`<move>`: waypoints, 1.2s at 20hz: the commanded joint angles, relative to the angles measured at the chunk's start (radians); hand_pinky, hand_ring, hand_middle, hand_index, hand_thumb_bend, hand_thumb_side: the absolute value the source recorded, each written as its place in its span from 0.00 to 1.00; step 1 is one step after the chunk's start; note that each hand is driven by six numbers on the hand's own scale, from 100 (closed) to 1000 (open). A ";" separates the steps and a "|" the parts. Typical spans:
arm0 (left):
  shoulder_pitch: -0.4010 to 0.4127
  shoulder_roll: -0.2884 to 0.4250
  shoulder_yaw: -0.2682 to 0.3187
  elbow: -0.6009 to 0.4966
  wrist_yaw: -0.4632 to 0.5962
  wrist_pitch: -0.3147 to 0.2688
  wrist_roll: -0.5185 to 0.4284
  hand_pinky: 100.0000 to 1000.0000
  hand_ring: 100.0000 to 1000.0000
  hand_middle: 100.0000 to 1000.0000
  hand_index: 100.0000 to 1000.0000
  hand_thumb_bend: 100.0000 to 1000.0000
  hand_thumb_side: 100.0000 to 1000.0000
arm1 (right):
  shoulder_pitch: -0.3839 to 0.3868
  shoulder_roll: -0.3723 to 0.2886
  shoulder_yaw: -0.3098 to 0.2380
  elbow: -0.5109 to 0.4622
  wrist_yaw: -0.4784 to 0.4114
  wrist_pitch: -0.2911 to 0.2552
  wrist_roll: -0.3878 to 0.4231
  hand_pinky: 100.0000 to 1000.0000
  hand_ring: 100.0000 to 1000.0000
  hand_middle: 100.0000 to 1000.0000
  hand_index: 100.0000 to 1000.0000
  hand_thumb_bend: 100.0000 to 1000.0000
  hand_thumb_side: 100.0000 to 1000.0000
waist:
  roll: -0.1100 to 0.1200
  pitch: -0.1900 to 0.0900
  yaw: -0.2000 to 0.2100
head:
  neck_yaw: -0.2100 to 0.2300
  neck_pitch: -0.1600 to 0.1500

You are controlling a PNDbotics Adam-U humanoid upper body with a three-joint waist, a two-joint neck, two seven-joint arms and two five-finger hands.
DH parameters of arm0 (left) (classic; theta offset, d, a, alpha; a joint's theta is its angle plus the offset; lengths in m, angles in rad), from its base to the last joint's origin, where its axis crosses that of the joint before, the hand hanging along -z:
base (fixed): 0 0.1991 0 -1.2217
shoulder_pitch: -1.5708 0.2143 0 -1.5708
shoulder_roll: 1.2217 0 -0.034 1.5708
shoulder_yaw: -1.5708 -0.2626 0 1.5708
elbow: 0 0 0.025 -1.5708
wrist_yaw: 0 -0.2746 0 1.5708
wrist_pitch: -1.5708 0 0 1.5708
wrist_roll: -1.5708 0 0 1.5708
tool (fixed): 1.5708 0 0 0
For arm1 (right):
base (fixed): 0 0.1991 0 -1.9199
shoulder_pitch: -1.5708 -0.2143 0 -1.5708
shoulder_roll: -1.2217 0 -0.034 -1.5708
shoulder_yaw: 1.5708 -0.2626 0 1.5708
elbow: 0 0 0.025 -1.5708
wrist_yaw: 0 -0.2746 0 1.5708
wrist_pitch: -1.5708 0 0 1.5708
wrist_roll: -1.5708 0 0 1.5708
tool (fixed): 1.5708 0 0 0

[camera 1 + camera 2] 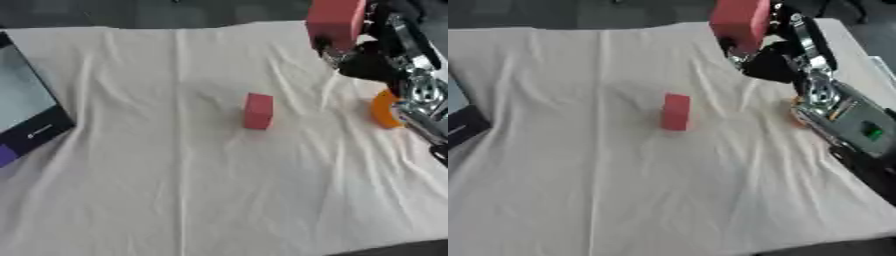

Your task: Pick up the objects with one hand, pass them to the other hand, and then place them into the box on the other side of the table.

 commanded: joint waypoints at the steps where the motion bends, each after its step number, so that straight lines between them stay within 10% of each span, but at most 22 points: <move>1: -0.054 0.047 0.017 -0.018 0.005 0.001 -0.014 1.00 0.68 0.67 0.71 0.00 0.58 | -0.019 -0.011 0.011 -0.009 -0.010 0.005 -0.015 0.25 0.58 0.30 0.36 0.28 0.00 | 0.016 -0.034 0.003 | 0.001 0.013; 24: -0.414 0.128 -0.163 -0.018 -0.149 0.264 -0.222 0.99 0.71 0.71 0.74 0.00 0.40 | -0.105 0.028 0.170 -0.009 0.148 0.044 0.016 0.24 0.58 0.31 0.37 0.27 0.00 | 0.034 -0.065 0.048 | -0.042 0.014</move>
